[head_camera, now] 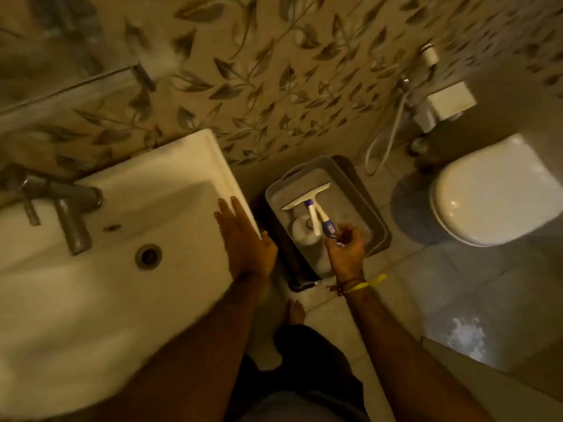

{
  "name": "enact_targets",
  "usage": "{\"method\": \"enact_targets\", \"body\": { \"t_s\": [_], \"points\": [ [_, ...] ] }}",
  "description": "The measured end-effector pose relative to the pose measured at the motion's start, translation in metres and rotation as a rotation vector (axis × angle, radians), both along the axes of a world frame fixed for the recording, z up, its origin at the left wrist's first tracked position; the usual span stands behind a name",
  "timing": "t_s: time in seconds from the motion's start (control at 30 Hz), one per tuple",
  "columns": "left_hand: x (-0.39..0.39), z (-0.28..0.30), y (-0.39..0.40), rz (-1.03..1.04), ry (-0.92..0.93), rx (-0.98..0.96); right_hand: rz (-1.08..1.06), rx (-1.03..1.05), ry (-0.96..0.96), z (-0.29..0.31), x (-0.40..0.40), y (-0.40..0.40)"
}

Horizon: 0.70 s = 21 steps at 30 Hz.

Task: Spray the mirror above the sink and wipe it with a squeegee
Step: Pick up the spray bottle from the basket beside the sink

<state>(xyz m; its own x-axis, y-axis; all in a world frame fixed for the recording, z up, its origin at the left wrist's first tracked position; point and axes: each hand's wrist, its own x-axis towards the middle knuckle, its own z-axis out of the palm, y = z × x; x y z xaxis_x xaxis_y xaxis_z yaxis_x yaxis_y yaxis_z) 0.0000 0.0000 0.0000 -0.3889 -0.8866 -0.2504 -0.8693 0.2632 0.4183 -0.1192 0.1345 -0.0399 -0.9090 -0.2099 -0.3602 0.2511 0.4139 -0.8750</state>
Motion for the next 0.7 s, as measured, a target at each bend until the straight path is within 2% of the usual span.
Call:
{"method": "enact_targets", "body": {
  "t_s": [0.37,0.5,0.7],
  "points": [
    [-0.006,0.006,0.0,-0.015,0.071,0.042,0.3,0.209,-0.002,-0.063,-0.01,-0.03],
    [-0.006,0.005,0.001,0.009,0.076,0.031,0.25,0.134,-0.066,-0.077,-0.013,-0.045],
    [-0.005,-0.002,0.003,-0.002,0.065,-0.017,0.212,0.103,0.039,-0.085,-0.026,-0.061]
  ]
}}
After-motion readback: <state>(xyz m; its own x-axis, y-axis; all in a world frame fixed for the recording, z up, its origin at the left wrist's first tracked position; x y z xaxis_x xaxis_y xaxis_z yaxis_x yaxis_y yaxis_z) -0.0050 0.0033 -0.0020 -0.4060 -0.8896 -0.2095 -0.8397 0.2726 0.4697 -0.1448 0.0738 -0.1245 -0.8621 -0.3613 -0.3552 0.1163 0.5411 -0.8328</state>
